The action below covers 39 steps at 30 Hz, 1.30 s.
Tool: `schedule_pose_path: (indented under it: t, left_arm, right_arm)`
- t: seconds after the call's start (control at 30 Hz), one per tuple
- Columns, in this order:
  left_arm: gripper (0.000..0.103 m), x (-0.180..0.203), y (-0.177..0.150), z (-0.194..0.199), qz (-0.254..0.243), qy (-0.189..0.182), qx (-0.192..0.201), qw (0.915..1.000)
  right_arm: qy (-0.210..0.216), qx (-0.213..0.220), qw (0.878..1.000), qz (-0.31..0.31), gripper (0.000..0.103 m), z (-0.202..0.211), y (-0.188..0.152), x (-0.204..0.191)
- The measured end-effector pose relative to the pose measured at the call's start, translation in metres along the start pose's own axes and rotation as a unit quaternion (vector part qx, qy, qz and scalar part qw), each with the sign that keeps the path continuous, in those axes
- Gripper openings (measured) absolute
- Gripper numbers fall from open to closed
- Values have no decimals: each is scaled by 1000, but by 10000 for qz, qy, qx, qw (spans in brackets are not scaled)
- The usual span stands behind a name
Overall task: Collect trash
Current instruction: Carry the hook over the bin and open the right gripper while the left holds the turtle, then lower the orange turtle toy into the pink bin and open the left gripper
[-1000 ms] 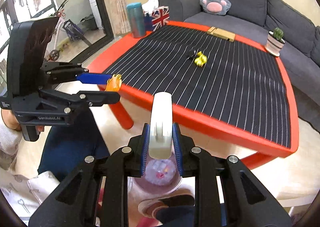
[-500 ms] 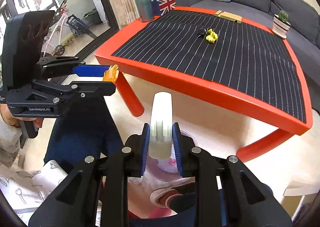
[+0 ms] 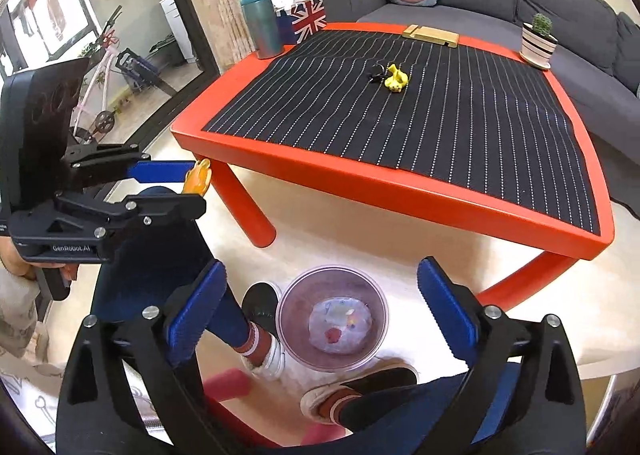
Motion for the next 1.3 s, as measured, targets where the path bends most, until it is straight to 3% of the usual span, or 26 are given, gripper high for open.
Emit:
schedule_pose_path:
  t: [1.2, 1.23, 1.3]
  left_arm:
    - [42, 28, 6, -15, -299, -315, -182, 9989]
    - [42, 28, 6, -16, -304, -318, -179, 9989]
    - [55, 28, 7, -17, -302, -278, -156, 9990]
  right_arm:
    - [-232, 262, 9987, -364, 97, 26, -4, 27]
    - [-236, 266, 9987, -372, 97, 26, -4, 28]
    - [-248, 272, 9986, -389, 97, 26, -4, 29]
Point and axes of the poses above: each gripper's, at about its wrist camera, not at the fingertips, and z roughly against the way its jaws point, x to its right, y to its top, the point moved 4 cm from there along -z, roughly the way its jaws point, and after that the axes turned 1 degree about -z, right-handed, at the moved point
